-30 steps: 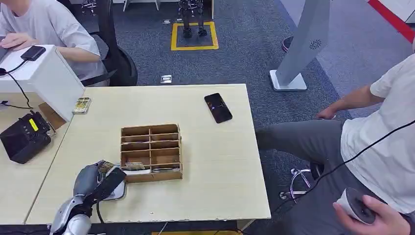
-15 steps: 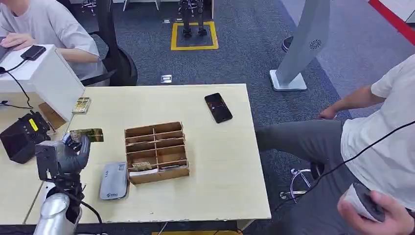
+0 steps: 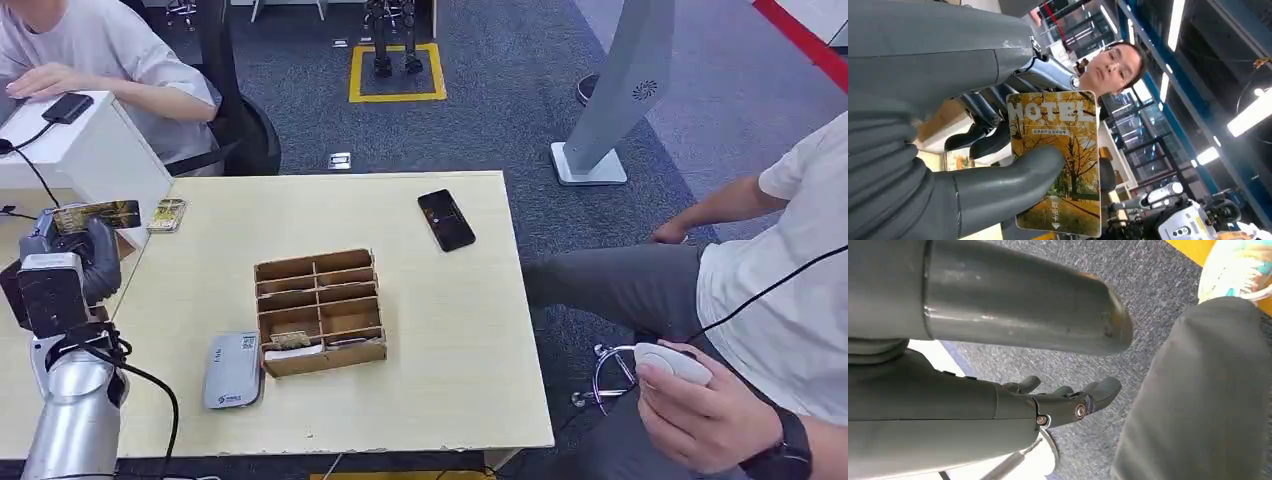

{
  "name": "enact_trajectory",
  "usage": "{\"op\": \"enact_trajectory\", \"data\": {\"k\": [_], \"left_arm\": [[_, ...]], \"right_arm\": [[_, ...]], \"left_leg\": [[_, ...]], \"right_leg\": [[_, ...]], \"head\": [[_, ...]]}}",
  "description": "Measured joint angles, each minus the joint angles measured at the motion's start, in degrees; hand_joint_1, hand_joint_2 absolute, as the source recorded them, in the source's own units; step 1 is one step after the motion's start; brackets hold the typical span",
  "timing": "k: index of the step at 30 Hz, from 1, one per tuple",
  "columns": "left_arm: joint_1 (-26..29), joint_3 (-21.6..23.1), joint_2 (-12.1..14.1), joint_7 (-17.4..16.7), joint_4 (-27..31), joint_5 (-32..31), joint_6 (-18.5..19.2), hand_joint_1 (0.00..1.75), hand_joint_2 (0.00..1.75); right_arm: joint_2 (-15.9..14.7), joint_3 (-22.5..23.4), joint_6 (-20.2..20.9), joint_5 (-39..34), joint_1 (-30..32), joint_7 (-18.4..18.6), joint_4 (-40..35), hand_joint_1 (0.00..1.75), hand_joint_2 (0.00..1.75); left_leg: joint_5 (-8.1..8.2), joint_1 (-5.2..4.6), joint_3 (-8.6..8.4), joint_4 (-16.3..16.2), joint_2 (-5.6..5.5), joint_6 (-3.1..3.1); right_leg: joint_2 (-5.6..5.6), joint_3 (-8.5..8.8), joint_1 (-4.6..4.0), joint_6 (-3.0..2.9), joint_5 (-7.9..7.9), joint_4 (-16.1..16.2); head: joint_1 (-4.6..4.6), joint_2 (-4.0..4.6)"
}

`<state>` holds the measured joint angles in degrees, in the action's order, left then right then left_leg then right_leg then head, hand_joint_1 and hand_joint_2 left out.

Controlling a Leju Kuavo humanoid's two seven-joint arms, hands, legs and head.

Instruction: Pass the card to the sensor for recognition and then transmit it.

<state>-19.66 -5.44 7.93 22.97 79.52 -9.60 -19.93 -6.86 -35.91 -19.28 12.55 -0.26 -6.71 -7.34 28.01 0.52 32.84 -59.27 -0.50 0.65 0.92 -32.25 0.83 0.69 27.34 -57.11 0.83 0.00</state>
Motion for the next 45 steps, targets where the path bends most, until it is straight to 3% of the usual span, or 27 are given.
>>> {"op": "enact_trajectory", "data": {"k": [2, 5, 8, 18, 34, 35, 41, 45], "left_arm": [[-0.2, 0.0, 0.3, 0.7, -0.1, -2.8, -1.6, 1.75, 1.75], [-0.7, 0.9, 1.7, 1.6, -0.9, -18.1, -8.4, 1.75, 1.75], [-2.2, 1.9, 3.6, 1.3, -3.2, -28.7, -11.7, 1.75, 1.75], [-6.1, 3.3, 5.5, 0.0, -9.8, -34.3, -14.9, 1.75, 1.75], [-7.6, 4.0, 5.9, -0.4, -13.6, -34.9, -15.6, 1.75, 1.75], [-7.6, 4.0, 5.9, -0.5, -13.8, -34.9, -15.6, 0.0, 1.75], [-7.6, 4.0, 5.9, -0.5, -14.3, -30.4, -14.6, 0.0, 1.75], [-7.6, 4.0, 5.9, -1.9, -14.3, -27.1, -11.1, 0.0, 1.75]], "right_arm": [[0.0, -0.1, 0.1, 0.1, -0.1, 0.0, 0.0, 0.0, 0.0], [0.0, -0.5, 0.6, 0.7, -0.2, -0.5, 0.0, 0.0, 0.0], [0.0, -1.1, 1.1, 1.1, -0.5, -0.6, -0.1, 0.0, 0.0], [0.0, -1.8, 1.2, 1.5, -0.8, -0.1, -0.4, 0.0, 0.0], [0.0, -2.5, 1.1, 1.5, -0.9, -0.2, -0.5, 0.0, 0.0], [0.0, -2.5, 1.1, 1.5, -0.9, -0.2, -0.5, 0.0, 0.0], [0.0, -2.5, 1.0, 1.2, -0.9, -0.1, -0.5, 0.0, 0.0], [0.0, -2.5, 1.0, 0.7, -0.9, 0.2, -0.5, 0.0, 0.0]], "left_leg": [[0.0, 0.0, 0.0, 0.0, 0.01, 0.0], [0.0, 0.01, 0.0, 0.0, 0.02, 0.0], [0.0, 0.01, 0.0, 0.0, 0.03, 0.0], [-0.01, 0.0, 0.01, 0.0, 0.08, 0.0], [0.0, 0.01, 0.01, 0.0, 0.11, 0.0], [0.0, 0.01, 0.01, 0.0, 0.11, 0.0], [0.0, 0.0, 0.01, 0.0, 0.11, 0.0], [0.0, 0.01, 0.02, 0.0, 0.11, 0.0]], "right_leg": [[0.0, -0.01, 0.0, 0.0, 0.0, 0.0], [0.02, -0.02, 0.0, 0.0, 0.0, 0.0], [0.02, -0.02, 0.0, 0.0, 0.0, 0.0], [0.03, -0.03, 0.0, 0.0, 0.0, 0.0], [0.07, -0.04, 0.0, 0.0, 0.0, 0.0], [0.07, -0.05, -0.01, 0.0, 0.0, 0.0], [0.07, -0.05, 0.0, 0.0, 0.0, 0.0], [0.05, -0.04, 0.0, 0.0, 0.0, 0.0]], "head": [[0.02, 0.0], [0.0, 0.0], [0.0, 0.0], [0.0, 0.0], [0.02, 0.0], [0.0, 0.0], [0.0, 0.0], [0.0, 0.0]]}}
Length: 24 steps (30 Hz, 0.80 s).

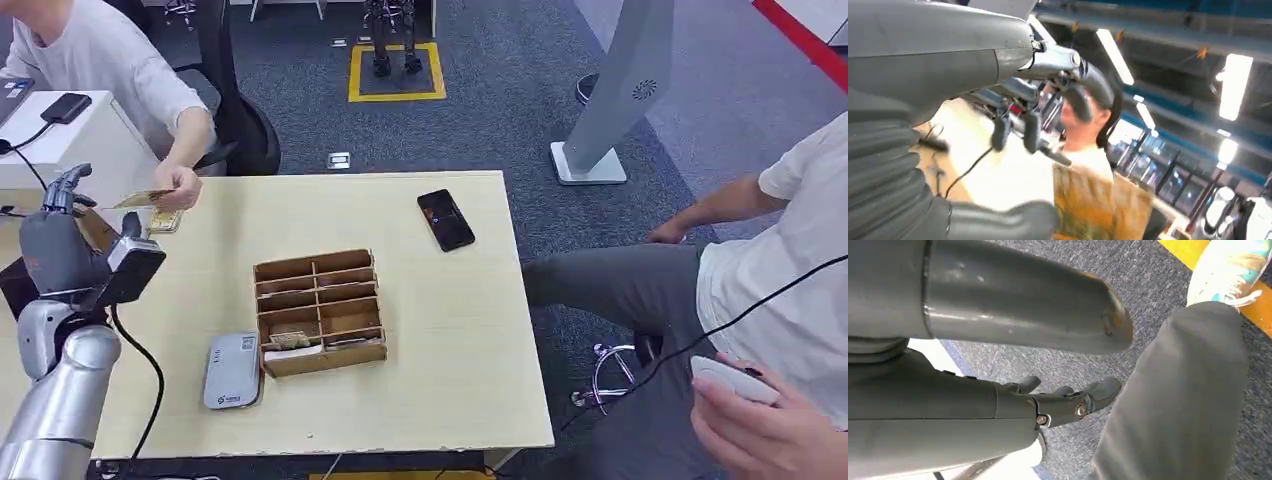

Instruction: Pass the card to the sensor for recognition and then transmit it.

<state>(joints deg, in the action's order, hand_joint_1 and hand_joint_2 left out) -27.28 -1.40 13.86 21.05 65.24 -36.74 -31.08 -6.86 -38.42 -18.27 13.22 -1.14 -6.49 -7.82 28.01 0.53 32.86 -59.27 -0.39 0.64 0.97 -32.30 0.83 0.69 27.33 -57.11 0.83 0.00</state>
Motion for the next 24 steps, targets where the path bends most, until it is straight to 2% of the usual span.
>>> {"op": "enact_trajectory", "data": {"k": [3, 6, 12, 15, 17, 20, 24], "left_arm": [[0.3, 0.0, 0.0, -0.1, 0.4, 1.1, 0.6, 0.0, 1.75], [1.3, 0.0, 0.0, -0.6, 2.0, 2.5, 2.7, 0.0, 1.75], [4.7, 0.7, 0.0, -0.1, 8.3, 1.2, 9.3, 0.0, 1.75], [7.0, 3.2, 0.2, 0.2, 12.3, -1.6, 13.1, 0.0, 1.75], [8.4, 7.5, 0.4, -0.2, 16.3, -5.6, 18.1, 0.0, 1.75], [10.2, 15.9, 0.4, -2.1, 21.5, -10.2, 20.5, 0.0, 1.75], [10.3, 26.3, 0.7, -4.3, 26.6, -11.8, 22.1, 0.0, 1.75]], "right_arm": [[0.0, 0.0, 0.0, -0.2, 0.2, 0.2, 0.0, 0.0, 0.0], [0.0, 0.0, -0.1, -0.6, 0.3, 0.2, 0.0, 0.0, 0.0], [0.0, 0.1, -0.4, -1.3, 0.3, -0.7, 0.0, 0.0, 0.0], [0.0, 0.2, -0.4, -1.8, 0.4, -0.8, 0.0, 0.0, 0.0], [0.0, 0.3, -0.3, -2.3, 0.4, -1.0, 0.0, 0.0, 0.0], [0.0, 0.8, -0.3, -2.9, 0.5, -1.4, 0.0, 0.0, 0.0], [0.0, 1.2, -0.4, -3.6, 0.6, -1.6, 0.0, 0.0, 0.0]], "left_leg": [[0.0, 0.0, 0.0, 0.0, 0.0, 0.0], [0.0, 0.0, 0.0, 0.0, 0.0, 0.0], [0.01, -0.01, 0.01, 0.0, 0.0, 0.01], [0.02, -0.01, 0.01, 0.0, -0.01, 0.02], [0.02, -0.02, 0.02, 0.0, -0.05, 0.02], [0.02, -0.04, 0.07, 0.0, -0.07, 0.03], [0.04, -0.08, 0.07, 0.0, -0.05, 0.06]], "right_leg": [[0.0, 0.01, 0.0, 0.0, 0.0, 0.0], [0.0, 0.01, 0.0, 0.0, 0.0, 0.0], [0.01, -0.01, 0.0, 0.01, 0.01, 0.0], [0.0, -0.02, 0.01, 0.01, 0.01, 0.1], [-0.03, -0.01, 0.02, 0.01, 0.01, 0.1], [-0.03, -0.01, 0.04, 0.02, 0.0, 0.1], [-0.02, -0.02, 0.08, 0.08, -0.04, 0.1]], "head": [[0.0, 0.0], [0.02, 0.0], [0.0, 0.0], [0.0, 0.0], [0.0, 0.0], [-0.02, 0.0], [0.0, 0.0]]}}
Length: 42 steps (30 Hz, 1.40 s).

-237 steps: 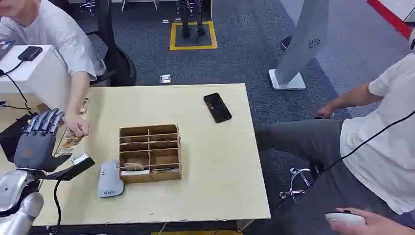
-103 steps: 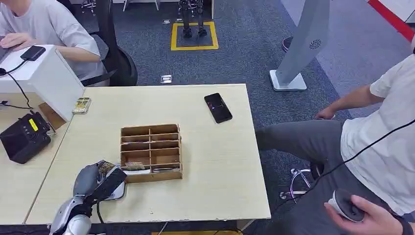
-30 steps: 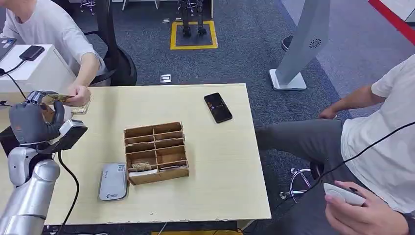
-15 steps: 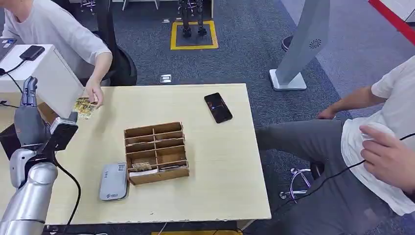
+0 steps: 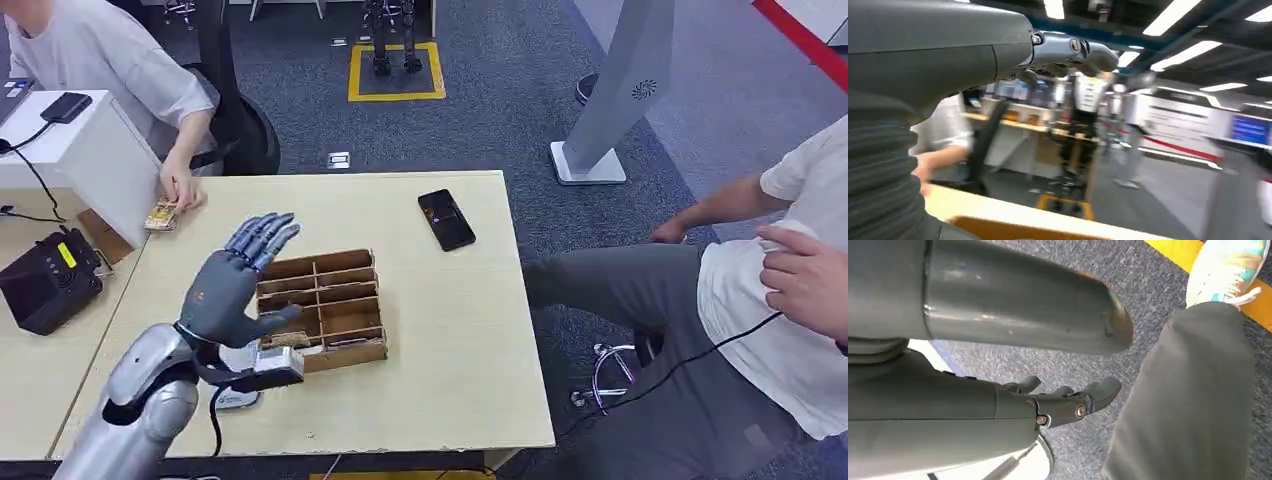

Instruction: Pass the card to the sensor for recognition and then transmit it.

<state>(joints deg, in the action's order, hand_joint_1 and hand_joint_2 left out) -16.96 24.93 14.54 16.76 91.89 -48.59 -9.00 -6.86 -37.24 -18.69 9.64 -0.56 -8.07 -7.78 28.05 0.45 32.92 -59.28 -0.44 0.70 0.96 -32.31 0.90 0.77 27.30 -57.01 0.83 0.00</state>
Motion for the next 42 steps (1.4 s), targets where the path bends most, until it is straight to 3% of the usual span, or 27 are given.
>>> {"op": "enact_trajectory", "data": {"k": [5, 13, 15, 18, 22, 42], "left_arm": [[-0.3, 6.0, 1.4, -1.5, 2.8, -1.2, 1.7, 0.0, 1.75], [-0.3, 6.2, 1.6, -1.8, 2.9, -1.3, 1.7, 0.0, 1.75], [-0.4, 7.3, 2.1, -2.9, 3.1, -2.1, 1.7, 0.0, 1.75], [-1.7, 8.1, 2.7, -8.7, 2.8, -10.3, -0.1, 0.0, 1.75], [-2.6, 8.1, 3.1, -11.4, 1.6, -13.2, -0.9, 0.0, 1.75], [-3.3, 8.0, 5.1, -12.1, -4.8, -12.9, 1.4, 0.0, 1.75]], "right_arm": [[0.0, 0.2, 0.2, -0.1, 0.0, 0.3, 0.1, 0.0, 0.0], [0.0, 0.2, 0.2, -0.1, 0.0, 0.4, 0.1, 0.0, 0.0], [0.0, 0.3, 0.3, -0.2, 0.0, 0.5, 0.1, 0.0, 0.0], [0.0, 0.3, 0.0, -0.5, 0.0, 0.3, 0.1, 0.0, 0.0], [0.0, 0.3, 0.0, -0.7, 0.0, 0.3, 0.1, 0.0, 0.0], [0.0, 0.3, 0.0, -1.2, 0.0, 0.3, 0.1, 0.0, 0.0]], "left_leg": [[0.0, 0.02, -0.01, 0.0, 0.01, -0.01], [-0.01, 0.02, -0.01, 0.0, 0.01, -0.01], [-0.02, 0.04, -0.02, 0.0, 0.03, -0.03], [-0.03, 0.03, 0.0, 0.0, 0.03, -0.03], [-0.03, 0.02, 0.0, 0.0, 0.03, -0.03], [-0.03, 0.03, 0.0, 0.0, 0.04, -0.03]], "right_leg": [[0.0, -0.04, -0.02, 0.0, 0.0, 0.0], [0.0, -0.04, -0.02, 0.0, 0.0, 0.0], [0.0, -0.04, -0.04, 0.0, 0.0, 0.0], [0.0, -0.03, -0.02, 0.0, 0.0, 0.0], [0.0, -0.03, -0.01, 0.0, 0.0, 0.0], [0.0, -0.03, -0.02, 0.0, 0.0, 0.0]], "head": [[0.02, 0.0], [0.02, 0.0], [0.02, 0.0], [0.0, 0.0], [0.0, 0.0], [0.0, 0.0]]}}
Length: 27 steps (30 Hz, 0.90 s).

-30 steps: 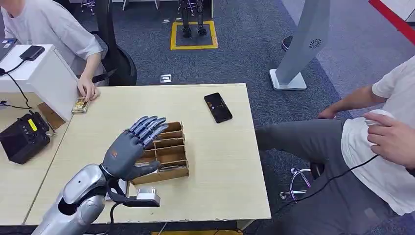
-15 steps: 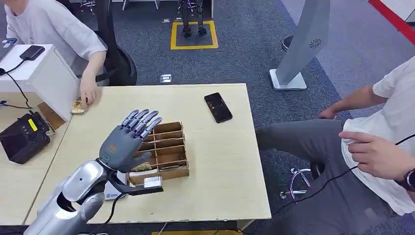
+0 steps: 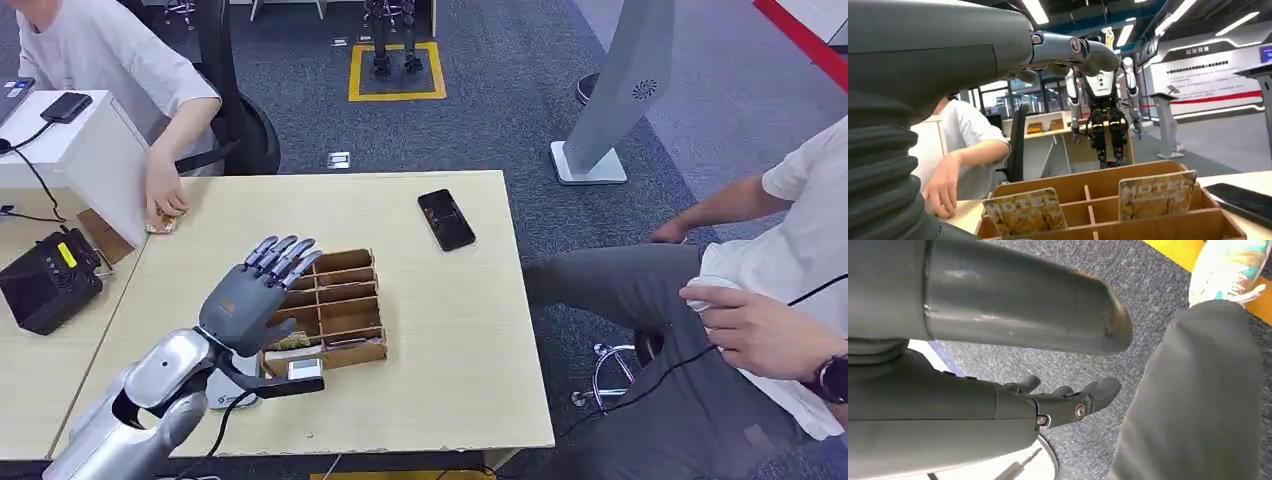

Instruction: Pass the card to the sensor for recognition and then transmit it.

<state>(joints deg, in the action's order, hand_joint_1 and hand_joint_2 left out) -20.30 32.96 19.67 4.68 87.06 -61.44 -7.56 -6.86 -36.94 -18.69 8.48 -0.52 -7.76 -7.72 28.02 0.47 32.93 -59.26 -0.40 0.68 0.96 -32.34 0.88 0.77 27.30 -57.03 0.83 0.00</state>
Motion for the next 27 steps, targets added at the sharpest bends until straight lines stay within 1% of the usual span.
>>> {"op": "enact_trajectory", "data": {"k": [8, 15, 20, 27], "left_arm": [[0.0, -0.1, 0.3, -0.4, -1.4, -0.4, 0.4, 0.0, 1.75], [0.0, -0.8, 0.3, -1.2, -2.7, 0.6, 0.5, 0.0, 1.75], [0.0, -2.6, 0.2, -2.3, -3.8, 3.1, 0.5, 0.0, 1.75], [0.0, -4.7, 0.1, -2.4, -5.2, 3.6, 0.9, 0.0, 1.75]], "right_arm": [[0.0, 0.0, -0.2, -0.1, 0.0, 0.0, 0.0, 0.0, 0.0], [0.0, 0.0, -0.2, -0.1, 0.0, 0.0, 0.0, 0.0, 0.0], [0.0, 0.0, -0.4, -0.1, 0.0, 0.1, 0.0, 0.0, 0.0], [0.0, 0.0, -0.5, -0.2, 0.1, 0.2, 0.0, 0.0, 0.0]], "left_leg": [[0.0, 0.0, 0.0, 0.0, 0.0, 0.0], [0.0, 0.01, 0.0, 0.0, 0.0, 0.0], [0.0, 0.01, 0.0, 0.0, 0.0, 0.0], [0.0, 0.01, 0.0, 0.0, 0.0, 0.0]], "right_leg": [[0.0, 0.0, 0.0, 0.0, 0.0, 0.0], [0.0, 0.0, -0.01, 0.0, 0.0, 0.0], [0.0, 0.0, -0.01, 0.0, 0.0, 0.0], [0.0, 0.0, 0.0, 0.0, 0.0, 0.0]], "head": [[0.0, 0.0], [0.0, 0.0], [0.02, 0.0], [0.02, 0.0]]}}
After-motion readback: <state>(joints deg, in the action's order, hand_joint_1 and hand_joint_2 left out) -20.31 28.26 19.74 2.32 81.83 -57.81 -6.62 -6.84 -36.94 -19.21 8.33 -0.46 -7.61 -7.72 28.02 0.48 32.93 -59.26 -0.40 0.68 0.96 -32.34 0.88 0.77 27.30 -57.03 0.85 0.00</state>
